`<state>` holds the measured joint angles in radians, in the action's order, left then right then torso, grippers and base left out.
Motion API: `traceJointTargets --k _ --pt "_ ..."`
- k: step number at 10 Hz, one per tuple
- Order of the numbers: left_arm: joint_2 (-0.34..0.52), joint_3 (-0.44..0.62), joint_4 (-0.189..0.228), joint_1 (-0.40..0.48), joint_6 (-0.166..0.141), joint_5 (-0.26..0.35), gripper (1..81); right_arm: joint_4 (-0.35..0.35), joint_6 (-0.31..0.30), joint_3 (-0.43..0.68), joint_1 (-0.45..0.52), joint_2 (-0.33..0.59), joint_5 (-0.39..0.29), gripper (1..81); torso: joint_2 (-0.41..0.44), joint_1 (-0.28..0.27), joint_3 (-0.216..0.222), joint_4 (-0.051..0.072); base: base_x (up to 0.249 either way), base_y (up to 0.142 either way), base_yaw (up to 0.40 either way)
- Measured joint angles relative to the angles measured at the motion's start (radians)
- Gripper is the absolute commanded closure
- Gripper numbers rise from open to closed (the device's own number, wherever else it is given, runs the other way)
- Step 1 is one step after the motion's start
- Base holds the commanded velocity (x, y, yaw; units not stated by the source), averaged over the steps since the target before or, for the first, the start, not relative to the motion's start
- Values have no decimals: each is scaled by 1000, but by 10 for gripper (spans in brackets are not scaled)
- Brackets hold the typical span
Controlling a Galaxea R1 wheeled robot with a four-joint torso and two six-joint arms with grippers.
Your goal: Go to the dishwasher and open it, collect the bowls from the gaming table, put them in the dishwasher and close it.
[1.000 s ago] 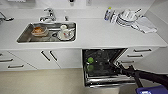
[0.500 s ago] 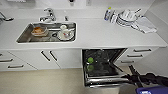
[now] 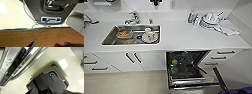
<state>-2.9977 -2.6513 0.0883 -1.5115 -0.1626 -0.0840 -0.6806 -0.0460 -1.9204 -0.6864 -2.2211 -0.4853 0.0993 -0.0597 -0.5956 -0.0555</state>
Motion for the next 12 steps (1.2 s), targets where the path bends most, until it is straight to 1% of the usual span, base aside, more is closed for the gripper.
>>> traceJointTargets --k 1,3,4,6,8,10,12 --pt "13 -1 -14 7 0 -5 10 0 0 -14 -38 -12 -3 10 36 -22 0 0 0 0 0" --pt "26 -2 -48 8 0 -5 10 -2 0 -73 -82 -43 -4 10 108 -68 0 0 0 0 0" --pt "28 -1 -60 13 0 -4 10 -3 0 -108 -96 -76 -1 10 145 -90 0 0 0 0 0" --pt "26 0 -63 19 0 -7 10 -13 -1 -205 -138 -175 -5 10 216 -135 0 0 0 0 0" --pt "30 -1 -64 17 0 -3 10 -62 -1 -300 -177 -243 -4 10 288 -180 0 0 0 0 0" --pt "35 -1 -65 16 0 -2 10 -126 -4 -356 -216 -306 -5 10 361 -225 1 0 0 0 0" --pt "40 -1 -66 10 0 0 10 -187 -6 -399 -225 -335 -5 10 433 -270 2 0 0 0 0"
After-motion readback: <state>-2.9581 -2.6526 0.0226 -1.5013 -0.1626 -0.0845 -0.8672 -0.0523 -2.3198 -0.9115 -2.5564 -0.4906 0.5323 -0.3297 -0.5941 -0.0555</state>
